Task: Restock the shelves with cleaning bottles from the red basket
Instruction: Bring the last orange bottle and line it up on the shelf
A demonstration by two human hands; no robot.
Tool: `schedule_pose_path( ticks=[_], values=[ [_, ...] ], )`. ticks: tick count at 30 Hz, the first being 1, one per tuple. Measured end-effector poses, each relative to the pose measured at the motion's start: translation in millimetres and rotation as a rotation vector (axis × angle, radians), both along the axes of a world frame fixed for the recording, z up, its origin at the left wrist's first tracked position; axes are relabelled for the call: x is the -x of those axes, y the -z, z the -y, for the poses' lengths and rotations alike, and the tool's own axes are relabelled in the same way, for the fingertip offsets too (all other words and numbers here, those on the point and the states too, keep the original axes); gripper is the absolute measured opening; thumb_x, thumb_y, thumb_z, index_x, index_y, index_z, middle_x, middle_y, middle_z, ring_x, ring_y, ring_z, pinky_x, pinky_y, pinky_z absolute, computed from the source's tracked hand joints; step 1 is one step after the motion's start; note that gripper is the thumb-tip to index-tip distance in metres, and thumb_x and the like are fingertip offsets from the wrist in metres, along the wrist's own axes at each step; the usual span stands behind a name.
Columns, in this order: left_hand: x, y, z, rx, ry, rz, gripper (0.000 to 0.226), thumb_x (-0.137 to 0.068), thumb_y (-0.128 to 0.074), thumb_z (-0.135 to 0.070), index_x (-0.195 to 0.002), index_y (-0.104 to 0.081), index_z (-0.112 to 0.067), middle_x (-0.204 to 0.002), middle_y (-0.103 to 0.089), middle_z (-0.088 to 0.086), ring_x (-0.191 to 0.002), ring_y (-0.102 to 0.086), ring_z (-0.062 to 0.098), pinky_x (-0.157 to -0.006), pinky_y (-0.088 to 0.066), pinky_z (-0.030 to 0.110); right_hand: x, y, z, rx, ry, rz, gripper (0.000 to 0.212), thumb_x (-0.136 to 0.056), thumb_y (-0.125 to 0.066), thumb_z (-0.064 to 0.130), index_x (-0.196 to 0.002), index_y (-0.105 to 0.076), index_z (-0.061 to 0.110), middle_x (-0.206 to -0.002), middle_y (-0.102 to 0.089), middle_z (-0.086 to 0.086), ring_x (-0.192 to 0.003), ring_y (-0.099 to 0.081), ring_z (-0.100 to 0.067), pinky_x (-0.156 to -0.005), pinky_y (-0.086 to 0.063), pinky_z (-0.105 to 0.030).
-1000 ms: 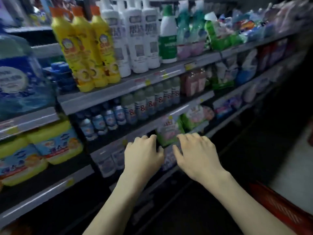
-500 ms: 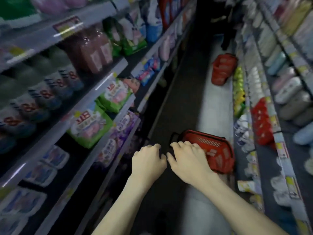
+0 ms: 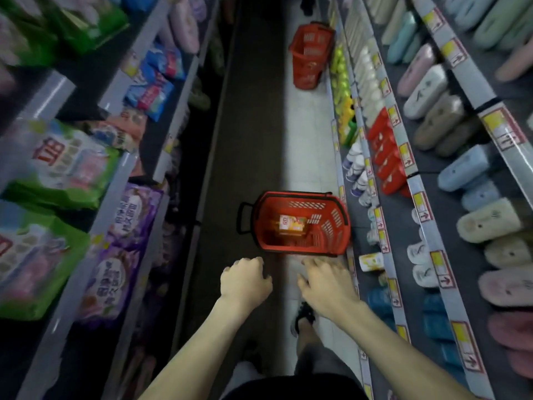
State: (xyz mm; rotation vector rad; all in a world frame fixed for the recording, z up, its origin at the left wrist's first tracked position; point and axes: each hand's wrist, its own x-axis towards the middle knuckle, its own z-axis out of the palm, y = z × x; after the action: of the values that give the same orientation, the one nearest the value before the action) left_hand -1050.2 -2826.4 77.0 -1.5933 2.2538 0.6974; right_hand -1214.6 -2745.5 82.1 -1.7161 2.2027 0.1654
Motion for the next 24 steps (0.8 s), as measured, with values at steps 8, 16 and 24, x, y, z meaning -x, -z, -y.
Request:
schedule_pose_path(
  ticks=[8, 16, 24],
  values=[
    [96.8, 40.6, 59.3, -0.100, -0.057, 0.031, 0.030, -0.094, -0.054, -0.033, -0.114, -0.065, -0.015, -0.116, -0.073, 0.010, -0.110, -0.067, 0.035, -0.091, -0.053, 0.041, 90.3, 54.2, 68.7, -0.124, -0.090, 0.002, 0.044, -0.100, -0.042, 0.045, -0.128, -0.062, 0.016, -0.124, -0.069, -0.007, -0.114, -0.064, -0.031, -0.092, -0.048, -0.040],
    [151.6, 83.4, 109.1, -0.195, -0.075, 0.088, 0.034, -0.095, -0.052, -0.029, -0.124, -0.065, -0.017, -0.125, -0.070, 0.010, -0.116, -0.065, 0.035, -0.098, -0.048, 0.042, 146.8, 95.0, 132.2, -0.281, -0.147, 0.026, 0.041, -0.103, -0.044, 0.040, -0.128, -0.058, 0.012, -0.129, -0.066, -0.010, -0.121, -0.060, -0.032, -0.097, -0.045, -0.041],
    [170.4, 151.2, 183.1, -0.276, -0.046, 0.137, 0.037, -0.096, -0.053, -0.029, -0.128, -0.063, -0.015, -0.130, -0.069, 0.012, -0.123, -0.062, 0.035, -0.102, -0.045, 0.042, 164.7, 158.7, 209.3, -0.383, -0.219, 0.016, 0.042, -0.104, -0.042, 0.039, -0.133, -0.055, 0.012, -0.132, -0.064, -0.010, -0.124, -0.058, -0.033, -0.098, -0.044, -0.042]
  ],
)
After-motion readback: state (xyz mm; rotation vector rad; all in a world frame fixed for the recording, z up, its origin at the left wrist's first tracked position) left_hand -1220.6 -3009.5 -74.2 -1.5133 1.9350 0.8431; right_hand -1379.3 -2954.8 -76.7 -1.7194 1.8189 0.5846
